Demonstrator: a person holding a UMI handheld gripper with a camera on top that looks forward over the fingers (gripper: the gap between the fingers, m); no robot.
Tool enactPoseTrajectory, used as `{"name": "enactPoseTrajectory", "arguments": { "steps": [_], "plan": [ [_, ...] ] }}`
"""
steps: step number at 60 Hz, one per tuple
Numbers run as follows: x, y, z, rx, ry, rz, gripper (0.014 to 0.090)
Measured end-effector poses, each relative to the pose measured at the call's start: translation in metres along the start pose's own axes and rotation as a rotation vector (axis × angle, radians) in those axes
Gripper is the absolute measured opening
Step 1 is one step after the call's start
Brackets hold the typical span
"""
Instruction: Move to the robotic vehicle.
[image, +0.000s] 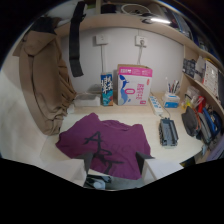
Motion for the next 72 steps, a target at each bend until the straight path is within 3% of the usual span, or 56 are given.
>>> {"name": "enactPoseTrajectory", "arguments": {
  "steps": [21, 50, 72],
  "plan": [
    [0.02, 0.016, 0.007, -0.009, -0.012, 0.002, 0.0868],
    [0.204, 0.093, 0.025, -0.033, 0.124, -0.026, 0.0874],
    [0.288, 0.106, 0.08, -0.056, 0.116, -0.002, 0.0872]
  ]
}}
